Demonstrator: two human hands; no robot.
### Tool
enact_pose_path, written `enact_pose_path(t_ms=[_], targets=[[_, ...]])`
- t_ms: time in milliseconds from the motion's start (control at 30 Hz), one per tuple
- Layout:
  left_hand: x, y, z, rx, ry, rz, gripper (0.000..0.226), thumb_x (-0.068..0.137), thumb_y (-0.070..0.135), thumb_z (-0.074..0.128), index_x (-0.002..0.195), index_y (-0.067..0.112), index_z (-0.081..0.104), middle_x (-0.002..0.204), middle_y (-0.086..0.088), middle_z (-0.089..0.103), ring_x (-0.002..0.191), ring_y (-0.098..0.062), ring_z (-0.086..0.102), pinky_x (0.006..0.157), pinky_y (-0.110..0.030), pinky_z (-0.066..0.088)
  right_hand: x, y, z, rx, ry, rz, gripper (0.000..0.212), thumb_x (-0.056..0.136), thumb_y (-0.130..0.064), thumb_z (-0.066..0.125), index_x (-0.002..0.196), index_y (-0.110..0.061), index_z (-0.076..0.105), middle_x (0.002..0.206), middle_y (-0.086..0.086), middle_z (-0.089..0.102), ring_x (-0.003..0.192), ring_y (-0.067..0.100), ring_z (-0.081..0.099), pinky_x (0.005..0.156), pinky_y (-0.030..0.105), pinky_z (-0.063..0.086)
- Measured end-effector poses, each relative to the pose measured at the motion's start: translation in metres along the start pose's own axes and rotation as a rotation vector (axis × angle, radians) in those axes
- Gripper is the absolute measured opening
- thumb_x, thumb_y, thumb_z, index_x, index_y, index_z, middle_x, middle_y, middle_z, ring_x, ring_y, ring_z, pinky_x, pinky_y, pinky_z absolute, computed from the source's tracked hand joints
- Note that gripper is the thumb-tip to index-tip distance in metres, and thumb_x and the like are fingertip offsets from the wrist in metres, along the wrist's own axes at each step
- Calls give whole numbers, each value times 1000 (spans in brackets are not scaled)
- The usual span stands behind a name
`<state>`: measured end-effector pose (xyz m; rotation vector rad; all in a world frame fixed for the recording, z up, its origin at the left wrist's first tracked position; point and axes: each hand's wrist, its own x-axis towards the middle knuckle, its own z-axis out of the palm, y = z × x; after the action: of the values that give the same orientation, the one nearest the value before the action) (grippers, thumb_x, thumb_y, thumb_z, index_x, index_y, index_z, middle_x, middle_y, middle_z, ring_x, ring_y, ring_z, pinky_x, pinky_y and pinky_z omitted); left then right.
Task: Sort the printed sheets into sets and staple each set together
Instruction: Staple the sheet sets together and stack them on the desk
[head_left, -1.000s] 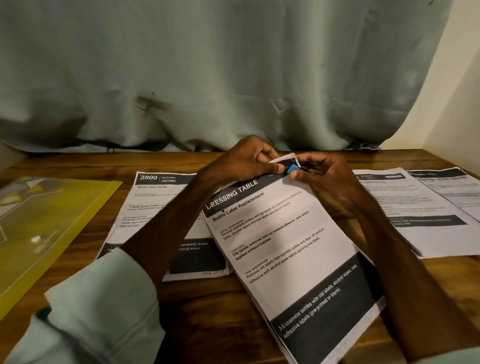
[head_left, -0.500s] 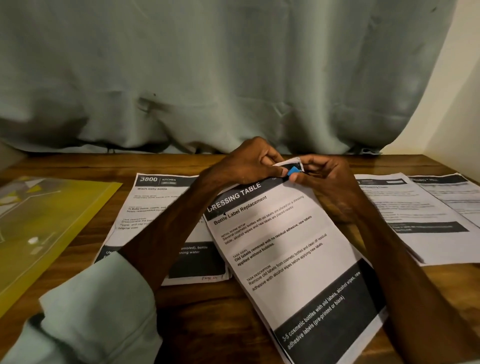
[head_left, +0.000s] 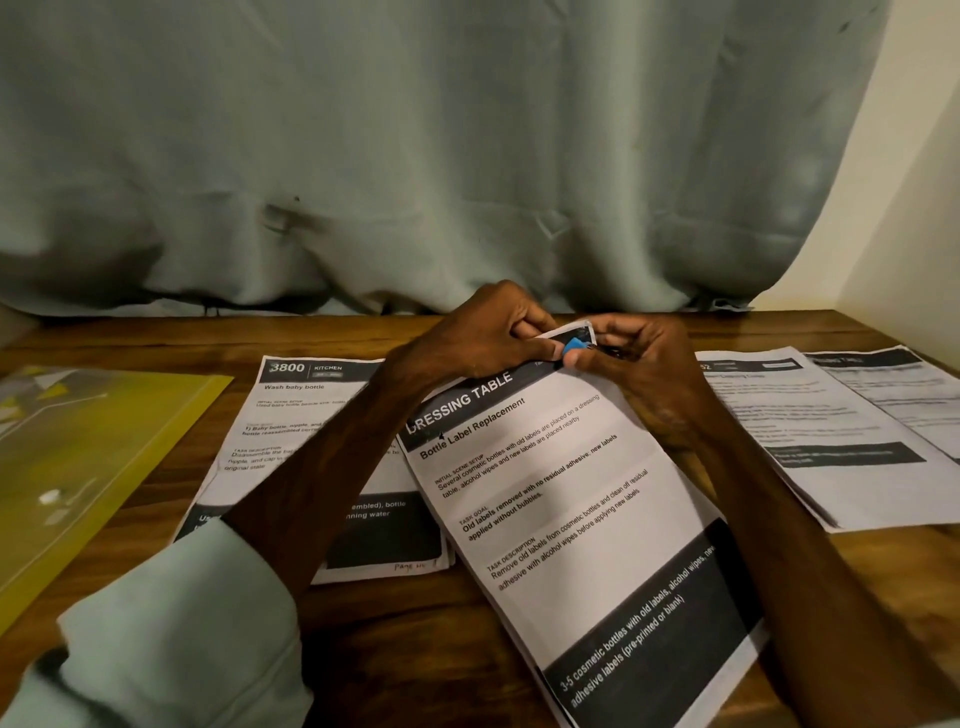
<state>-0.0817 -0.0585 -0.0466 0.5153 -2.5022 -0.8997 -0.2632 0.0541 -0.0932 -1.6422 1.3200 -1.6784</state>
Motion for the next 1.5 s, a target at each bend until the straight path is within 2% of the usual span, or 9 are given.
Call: enact_pose_path(t_ms=[300, 433, 633, 800, 933, 1033, 1233, 1367, 1500], targets=[[-1, -1, -6, -21, -96, -56, 29, 99, 25, 68, 126, 15, 70, 90, -1, 80, 75, -20, 78, 64, -30, 63, 2, 1, -2, -65, 20, -30, 37, 81, -5, 83, 116, 0, 73, 106, 12, 78, 96, 30, 76, 91, 41, 60], [-1, -2, -3, 7, -113, -59, 26, 100, 25, 67, 121, 12, 72, 88, -1, 80, 73, -19, 77, 61, -26, 59, 3, 2, -5, -87, 23, -31, 36, 81, -6, 83, 116, 0, 73, 106, 10, 78, 96, 28, 76, 90, 40, 61], [0, -4, 0, 20, -90, -42, 26, 99, 26, 68, 120, 12, 73, 88, -3, 80, 75, -20, 78, 71, -38, 64, 4, 3, -5, -145, 4, -67, 31, 86, -10, 81, 116, -7, 76, 105, 6, 79, 95, 27, 76, 90, 41, 61], [-2, -1, 0, -30, -68, -50, 27, 98, 27, 70, 123, 16, 72, 91, -1, 80, 76, -17, 78, 67, -31, 63, 5, 3, -5, -179, 17, -95, 32, 86, -12, 82, 117, -6, 76, 104, 7, 79, 95, 28, 76, 90, 44, 61], [-2, -6, 0, -166, -133, -29, 56, 87, 23, 81, 139, 21, 60, 117, 2, 76, 99, -18, 76, 87, -40, 62, 3, 0, -3, -136, 33, -96, 28, 86, -8, 80, 114, -5, 77, 102, 4, 79, 94, 24, 77, 89, 38, 61], [-2, -3, 7, -172, -67, 10, 71, 82, 36, 85, 144, 23, 54, 127, 6, 71, 109, -11, 72, 97, -43, 58, 3, -1, -1, -145, 32, -130, 27, 86, -8, 80, 114, -6, 77, 104, 3, 79, 97, 23, 76, 88, 37, 61], [-7, 7, 16, -180, 107, 55, 46, 84, 35, 84, 125, 20, 71, 106, 6, 78, 95, -8, 75, 89, -39, 62, 4, 1, -1, -160, 52, -174, 27, 87, -4, 78, 113, -12, 77, 104, 0, 79, 97, 18, 76, 85, 28, 58], [-9, 0, 5, -33, 55, -88, 38, 77, 50, 87, 103, 23, 77, 87, 5, 79, 76, -12, 76, 75, -42, 63, 4, 1, -2, -89, 91, -129, 24, 87, -7, 78, 111, -6, 77, 102, 4, 79, 92, 20, 76, 85, 32, 60], [-6, -12, -4, 19, -1, -162, 39, 77, 47, 87, 103, 20, 77, 84, 2, 79, 72, -14, 77, 66, -36, 63, 5, 4, -5, -66, 124, -97, 26, 86, -9, 80, 111, -2, 76, 103, 8, 79, 92, 25, 76, 86, 37, 60]])
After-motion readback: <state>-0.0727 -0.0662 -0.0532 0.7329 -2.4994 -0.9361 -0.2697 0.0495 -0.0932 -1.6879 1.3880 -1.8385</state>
